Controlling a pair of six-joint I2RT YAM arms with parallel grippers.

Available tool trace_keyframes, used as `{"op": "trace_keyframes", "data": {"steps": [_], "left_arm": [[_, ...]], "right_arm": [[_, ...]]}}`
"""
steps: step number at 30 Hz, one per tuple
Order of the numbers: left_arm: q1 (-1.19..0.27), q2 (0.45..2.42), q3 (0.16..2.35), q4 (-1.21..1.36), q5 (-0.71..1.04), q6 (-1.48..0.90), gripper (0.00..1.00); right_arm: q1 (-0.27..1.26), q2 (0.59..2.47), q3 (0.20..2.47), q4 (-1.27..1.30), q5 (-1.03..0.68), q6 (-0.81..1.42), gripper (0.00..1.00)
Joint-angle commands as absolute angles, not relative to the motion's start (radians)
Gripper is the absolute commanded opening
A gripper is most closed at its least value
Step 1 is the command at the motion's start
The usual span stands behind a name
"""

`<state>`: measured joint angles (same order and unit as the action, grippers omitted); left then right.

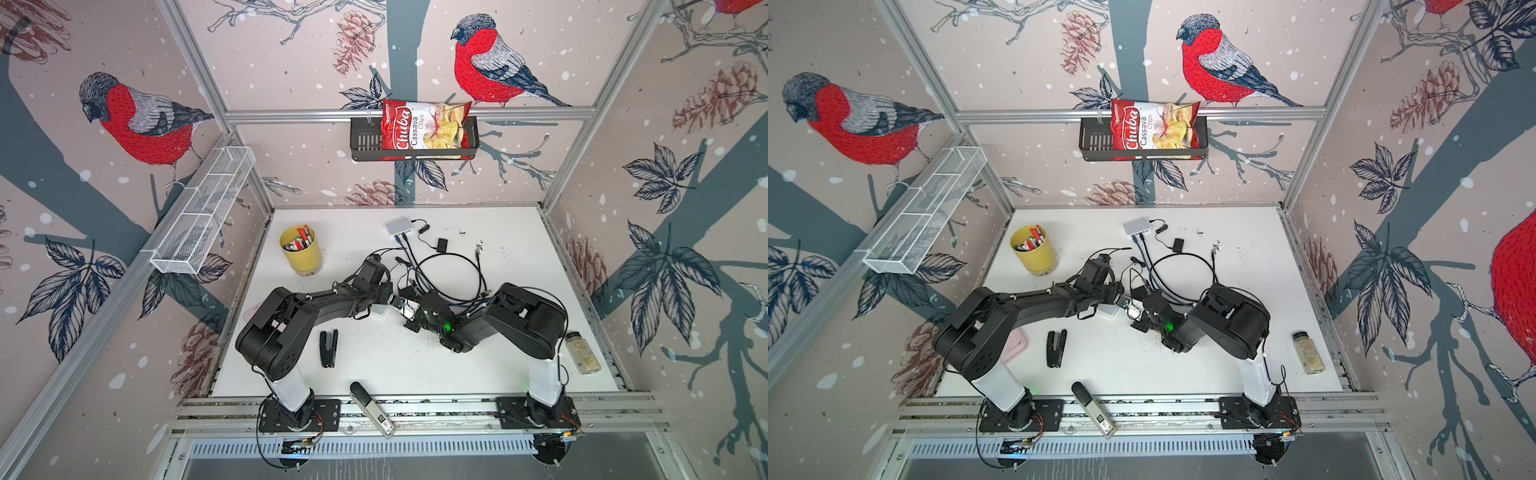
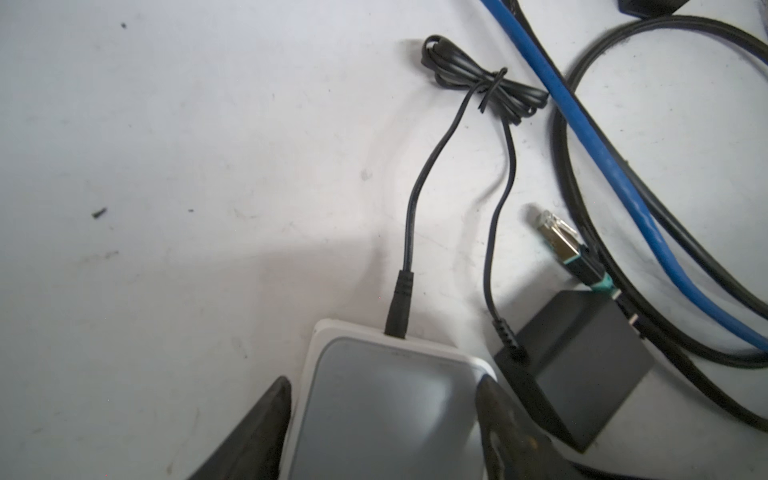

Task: Insert the plug into the switch port
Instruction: 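Push the black ethernet plug into the router's front port with the right gripper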

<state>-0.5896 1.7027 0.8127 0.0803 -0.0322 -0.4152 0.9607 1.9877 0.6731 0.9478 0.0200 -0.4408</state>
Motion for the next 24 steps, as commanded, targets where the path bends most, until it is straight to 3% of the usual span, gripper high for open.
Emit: {"op": "trace_keyframes", "data": {"steps": [1, 12, 24], "left_arm": [[-0.641, 1.731, 0.81, 0.062, 0.314, -0.431, 0.67], [-0.646, 1.728, 0.771, 0.08, 0.348, -0.39, 0.68], [-0.65, 1.766, 0.779, 0.025, 0.496, -0.244, 0.71]], "right_arm": [[0.977, 1.998, 0.717, 1.093, -0.186, -0.438, 0.02], [0.979, 1.965, 0.645, 1.143, -0.213, -0.422, 0.02], [0.977, 1.923, 0.551, 1.118, -0.172, -0.437, 0.02]]}}
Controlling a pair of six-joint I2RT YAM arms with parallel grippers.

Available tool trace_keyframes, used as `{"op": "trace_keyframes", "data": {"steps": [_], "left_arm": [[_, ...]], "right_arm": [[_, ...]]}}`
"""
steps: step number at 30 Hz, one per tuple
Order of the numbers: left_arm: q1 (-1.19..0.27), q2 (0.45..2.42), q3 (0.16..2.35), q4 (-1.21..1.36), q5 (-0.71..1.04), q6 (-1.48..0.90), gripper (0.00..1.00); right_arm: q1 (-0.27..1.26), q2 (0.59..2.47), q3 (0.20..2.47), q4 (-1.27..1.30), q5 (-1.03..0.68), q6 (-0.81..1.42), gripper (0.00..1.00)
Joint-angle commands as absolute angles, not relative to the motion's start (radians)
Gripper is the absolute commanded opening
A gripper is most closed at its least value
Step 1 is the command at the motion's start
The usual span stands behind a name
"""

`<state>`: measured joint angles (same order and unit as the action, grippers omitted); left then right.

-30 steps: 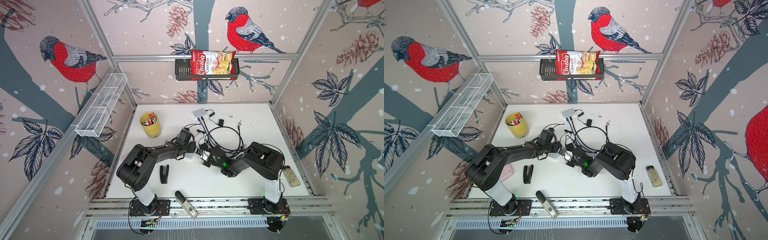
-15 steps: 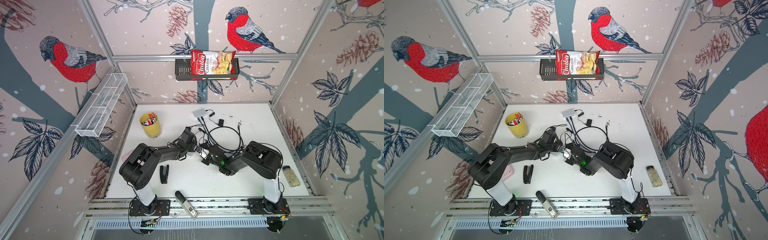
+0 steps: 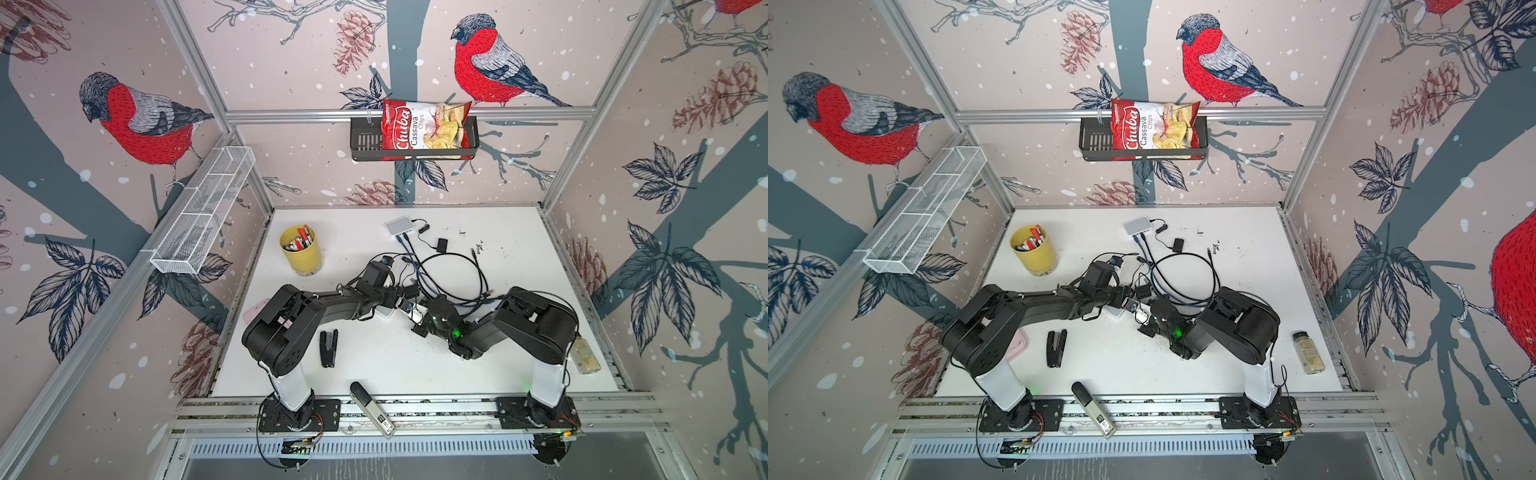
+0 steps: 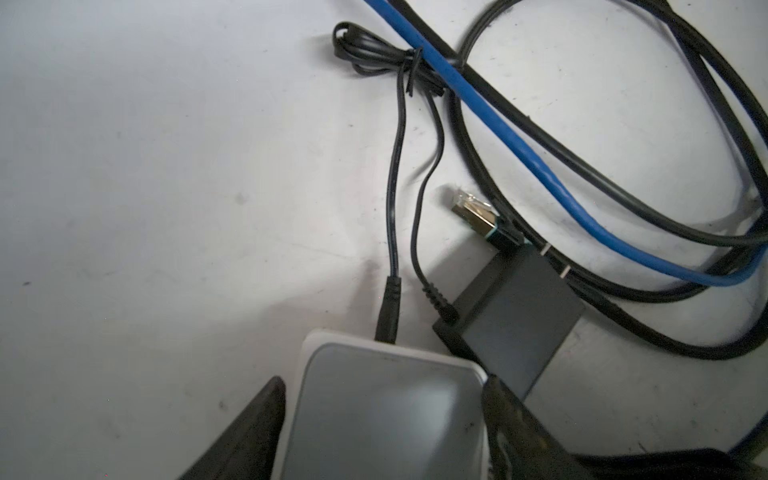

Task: Insert the plug into the switch port
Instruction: 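Push the black ethernet plug into the router's front port with the right gripper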

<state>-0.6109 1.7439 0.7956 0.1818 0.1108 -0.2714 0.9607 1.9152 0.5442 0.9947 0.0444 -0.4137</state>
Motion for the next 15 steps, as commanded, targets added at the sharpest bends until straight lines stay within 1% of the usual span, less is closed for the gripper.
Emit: {"op": "trace_keyframes", "data": {"steps": [1, 5, 15], "left_arm": [[-0.653, 1.763, 0.772, 0.029, 0.505, -0.244, 0.71], [-0.668, 1.759, 0.752, 0.049, 0.533, -0.237, 0.71], [-0.69, 1.784, 0.757, 0.046, 0.547, -0.251, 0.69]], "right_arm": [[0.977, 1.932, 0.553, 1.134, -0.167, -0.435, 0.02], [0.977, 1.96, 0.57, 1.188, -0.141, -0.418, 0.02], [0.976, 1.978, 0.616, 1.221, -0.096, -0.396, 0.02]]}}
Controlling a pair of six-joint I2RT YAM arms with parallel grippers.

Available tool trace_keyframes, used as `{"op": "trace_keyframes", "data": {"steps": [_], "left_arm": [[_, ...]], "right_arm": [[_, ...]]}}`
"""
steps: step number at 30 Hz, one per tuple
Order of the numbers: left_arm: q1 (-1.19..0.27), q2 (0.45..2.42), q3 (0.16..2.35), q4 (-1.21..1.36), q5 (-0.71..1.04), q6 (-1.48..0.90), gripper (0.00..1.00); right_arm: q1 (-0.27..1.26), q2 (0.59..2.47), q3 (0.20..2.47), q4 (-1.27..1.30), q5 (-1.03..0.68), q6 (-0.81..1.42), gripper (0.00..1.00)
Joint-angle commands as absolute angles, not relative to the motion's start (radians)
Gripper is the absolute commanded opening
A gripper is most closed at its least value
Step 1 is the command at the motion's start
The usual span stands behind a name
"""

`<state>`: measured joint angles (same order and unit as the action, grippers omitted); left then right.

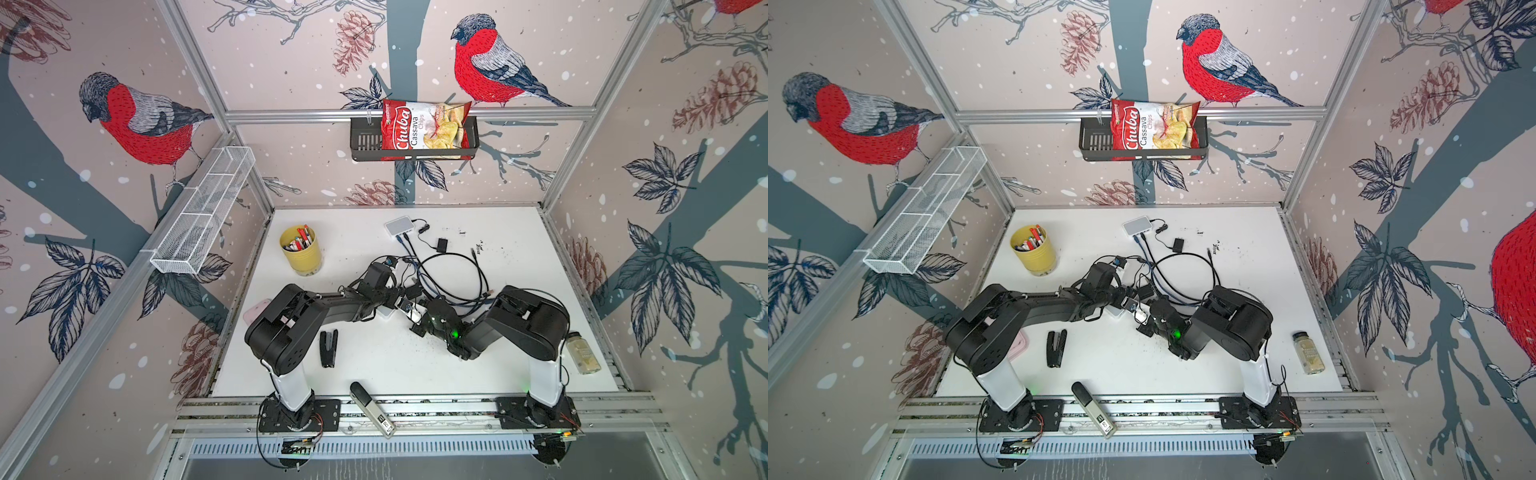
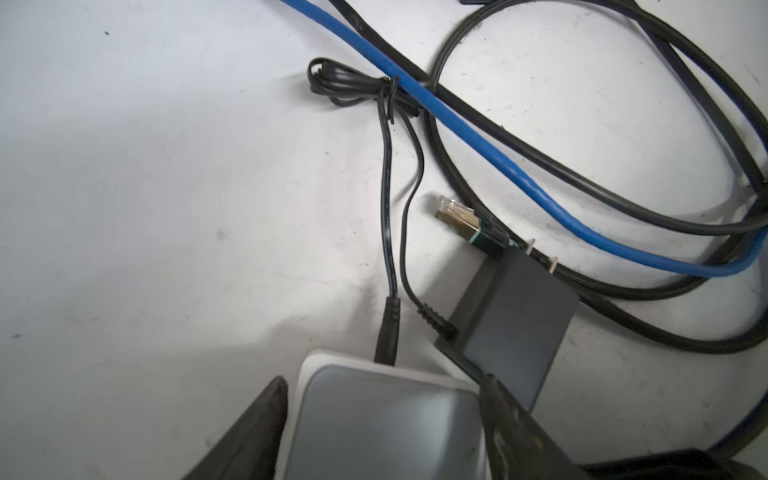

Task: Insert the plug into the switch port
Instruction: 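Push the black ethernet plug into the router's front port with the right gripper, then open the right gripper and draw it back from the inserted plug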

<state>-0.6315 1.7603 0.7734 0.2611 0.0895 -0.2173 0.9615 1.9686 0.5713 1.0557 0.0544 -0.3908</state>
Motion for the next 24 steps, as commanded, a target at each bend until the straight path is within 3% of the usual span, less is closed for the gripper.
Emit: {"op": "trace_keyframes", "data": {"steps": [1, 16, 24], "left_arm": [[-0.69, 1.783, 0.754, 0.048, 0.543, -0.254, 0.69], [-0.601, 1.701, 0.743, 0.033, 0.393, -0.326, 0.76], [-0.556, 1.671, 0.749, 0.02, 0.347, -0.335, 0.85]], "right_arm": [[0.977, 1.982, 0.62, 1.223, -0.094, -0.393, 0.02], [0.985, 1.974, 0.624, 1.084, -0.134, -0.452, 0.03], [0.994, 1.983, 0.643, 1.028, -0.143, -0.468, 0.04]]}}
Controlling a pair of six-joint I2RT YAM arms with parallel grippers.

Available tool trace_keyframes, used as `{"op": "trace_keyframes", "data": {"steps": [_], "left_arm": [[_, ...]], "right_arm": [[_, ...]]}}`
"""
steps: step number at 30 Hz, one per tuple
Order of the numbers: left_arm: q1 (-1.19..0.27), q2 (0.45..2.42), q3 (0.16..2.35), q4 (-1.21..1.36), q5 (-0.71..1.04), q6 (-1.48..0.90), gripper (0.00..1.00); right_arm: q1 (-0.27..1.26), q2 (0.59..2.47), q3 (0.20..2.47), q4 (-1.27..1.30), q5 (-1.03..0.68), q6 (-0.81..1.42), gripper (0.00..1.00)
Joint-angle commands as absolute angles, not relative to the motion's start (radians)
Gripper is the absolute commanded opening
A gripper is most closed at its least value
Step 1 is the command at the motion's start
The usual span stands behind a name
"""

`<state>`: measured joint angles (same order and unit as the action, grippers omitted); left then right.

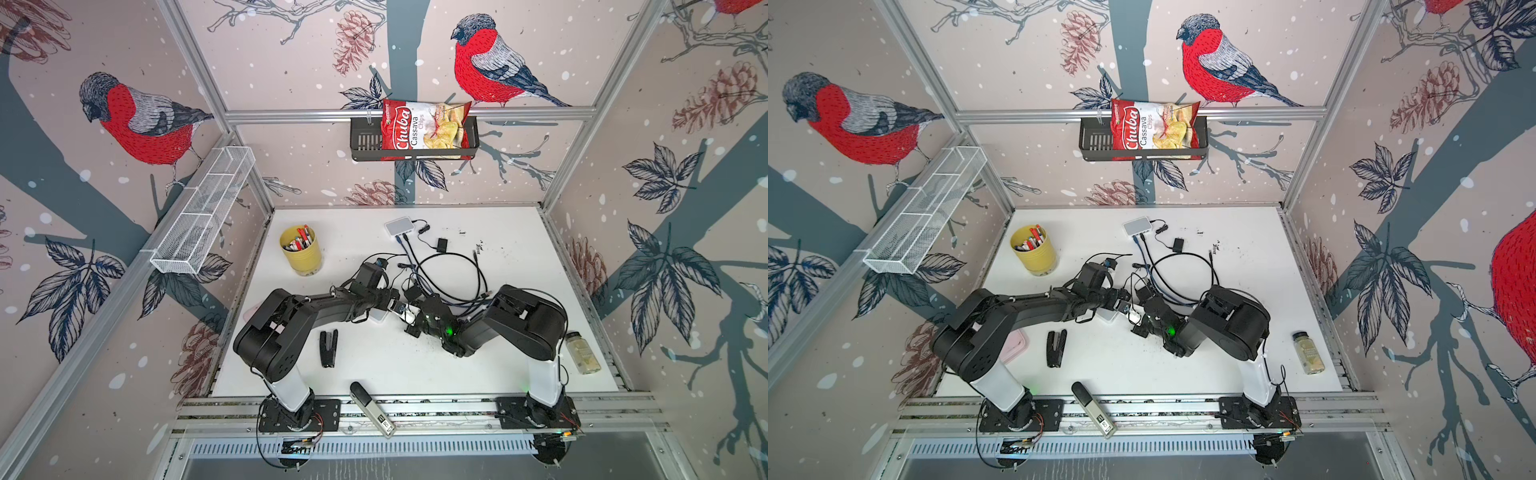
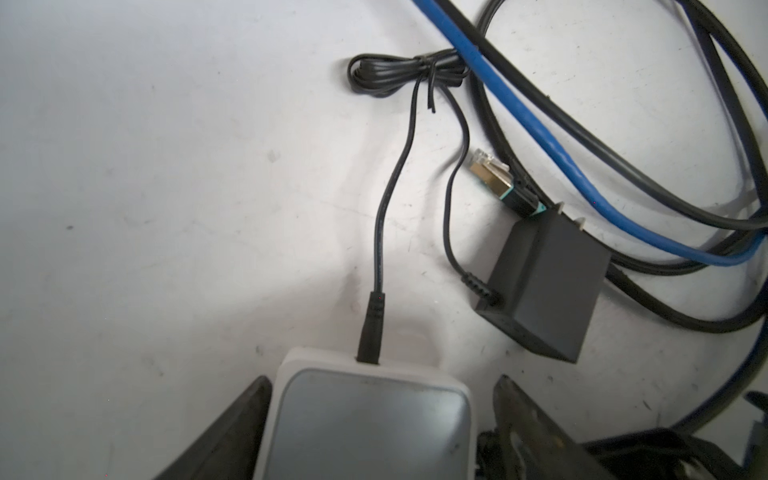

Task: Insert the plug into the switch port
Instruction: 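Open the right gripper and draw it back from the inserted plug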

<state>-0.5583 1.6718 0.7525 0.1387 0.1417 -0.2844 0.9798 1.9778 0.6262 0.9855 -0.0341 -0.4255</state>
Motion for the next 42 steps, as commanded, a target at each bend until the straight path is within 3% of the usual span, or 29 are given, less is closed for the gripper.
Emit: {"op": "trace_keyframes", "data": {"steps": [1, 4, 5, 6, 17, 28, 38, 42], "left_arm": [[-0.55, 1.666, 0.751, 0.023, 0.344, -0.336, 0.86], [-0.537, 1.652, 0.76, 0.02, 0.336, -0.336, 0.88], [-0.533, 1.648, 0.766, 0.014, 0.328, -0.337, 0.96], [-0.53, 1.646, 0.771, 0.011, 0.327, -0.334, 0.96], [-0.469, 1.598, 0.81, -0.069, 0.156, -0.376, 0.96], [-0.423, 1.595, 0.838, -0.08, 0.172, -0.35, 0.96], [-0.414, 1.555, 0.837, -0.071, 0.146, -0.366, 0.96], [-0.41, 1.529, 0.836, -0.078, 0.135, -0.364, 0.96]], "right_arm": [[0.994, 1.982, 0.646, 1.018, -0.146, -0.472, 0.04], [0.995, 1.985, 0.653, 1.001, -0.143, -0.473, 0.04], [0.995, 1.987, 0.655, 1.0, -0.139, -0.47, 0.04], [0.994, 1.99, 0.656, 0.999, -0.138, -0.467, 0.04], [0.99, 2.005, 0.697, 0.958, -0.116, -0.44, 0.07], [0.984, 2.021, 0.739, 0.914, -0.119, -0.432, 0.1], [0.96, 2.013, 0.828, 0.778, -0.128, -0.357, 0.4], [0.938, 1.952, 0.812, 0.761, -0.178, -0.335, 0.47]]}}
